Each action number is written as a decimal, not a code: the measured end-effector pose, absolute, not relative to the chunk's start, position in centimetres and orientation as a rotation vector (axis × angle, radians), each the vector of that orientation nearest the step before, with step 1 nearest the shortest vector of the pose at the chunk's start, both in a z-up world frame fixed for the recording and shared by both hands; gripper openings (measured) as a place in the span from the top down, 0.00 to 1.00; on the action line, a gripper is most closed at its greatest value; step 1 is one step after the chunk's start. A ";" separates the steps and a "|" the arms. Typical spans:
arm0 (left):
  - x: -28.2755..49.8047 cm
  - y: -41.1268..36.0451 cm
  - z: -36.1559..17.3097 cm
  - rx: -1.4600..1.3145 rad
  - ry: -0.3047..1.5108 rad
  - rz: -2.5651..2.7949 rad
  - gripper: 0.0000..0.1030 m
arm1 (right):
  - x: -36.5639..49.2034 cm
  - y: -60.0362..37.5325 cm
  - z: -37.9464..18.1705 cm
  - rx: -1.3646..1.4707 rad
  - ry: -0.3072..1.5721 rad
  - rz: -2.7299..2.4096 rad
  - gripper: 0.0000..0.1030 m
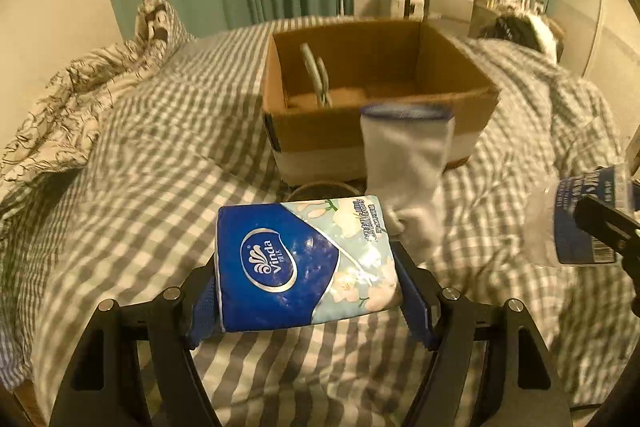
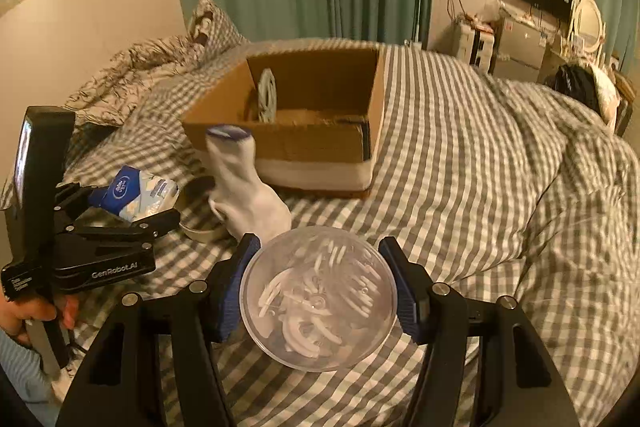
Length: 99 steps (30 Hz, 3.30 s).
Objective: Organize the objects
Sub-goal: 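Carry tissue pack and bottle into the box and open both grippers, then grasp the white sock with the right gripper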
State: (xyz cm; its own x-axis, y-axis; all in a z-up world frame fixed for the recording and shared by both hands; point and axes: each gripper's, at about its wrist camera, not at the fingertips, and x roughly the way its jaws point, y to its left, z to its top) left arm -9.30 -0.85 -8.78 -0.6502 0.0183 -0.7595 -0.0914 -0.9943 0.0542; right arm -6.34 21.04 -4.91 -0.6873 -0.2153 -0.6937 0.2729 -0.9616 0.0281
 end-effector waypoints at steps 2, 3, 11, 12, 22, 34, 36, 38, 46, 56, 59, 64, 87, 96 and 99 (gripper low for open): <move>-8.6 -1.0 -7.5 -1.242 0.122 2.806 0.26 | -5.7 20.7 -3.8 1.044 0.125 -2.670 0.41; -8.3 -1.1 -6.7 -1.216 0.113 2.810 0.26 | -5.5 20.6 -3.1 1.020 0.129 -2.669 0.41; -7.7 -0.5 -1.2 -1.061 0.114 2.837 0.26 | -5.9 20.1 2.0 0.853 0.100 -2.648 0.41; -8.0 -0.4 -0.7 -1.045 0.112 2.840 0.26 | -6.2 20.1 2.9 0.829 0.104 -2.651 0.41; -14.1 1.7 3.9 -0.921 0.122 2.838 0.26 | -11.6 19.7 8.4 0.675 0.126 -2.666 0.41; -24.6 3.1 2.3 -0.997 0.142 2.817 0.26 | -21.8 19.9 8.1 0.715 0.065 -2.678 0.41; -25.9 3.1 1.4 -1.016 0.149 2.813 0.26 | -23.5 19.7 7.4 0.737 0.051 -2.663 0.41; -27.1 3.1 0.5 -1.036 0.160 2.807 0.26 | -24.9 19.3 6.5 0.757 0.053 -2.659 0.41; -30.2 3.1 -3.7 -1.140 0.177 2.771 0.26 | -29.3 19.3 2.2 0.866 0.037 -2.627 0.41; -31.8 2.8 -6.8 -1.217 0.151 2.722 0.25 | -32.2 19.5 -1.8 0.963 -0.009 -2.570 0.41; -31.8 2.7 -7.0 -1.221 0.137 2.698 0.23 | -32.4 19.7 -2.3 0.972 -0.026 -2.550 0.41; -31.0 3.3 -6.5 -1.179 0.189 2.703 0.07 | -31.5 20.2 -1.4 0.929 -0.063 -2.565 0.34; -16.1 0.0 9.8 -0.812 0.074 2.897 0.00 | -12.7 21.3 15.0 0.553 0.101 -2.754 0.00; -11.0 -1.7 8.2 -0.755 0.086 2.969 0.00 | -7.7 20.7 13.4 0.543 0.177 -2.748 0.00; -10.1 -2.3 6.4 -0.792 0.067 2.970 0.00 | -6.8 20.3 11.6 0.567 0.172 -2.749 0.00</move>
State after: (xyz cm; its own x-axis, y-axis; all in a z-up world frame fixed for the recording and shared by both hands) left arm -10.11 -2.28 6.41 -0.8652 0.0538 -0.4986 -0.0760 -0.9968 0.0244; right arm -6.82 20.26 11.56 -0.8669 -0.2926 -0.4036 0.3407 -0.9388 -0.0512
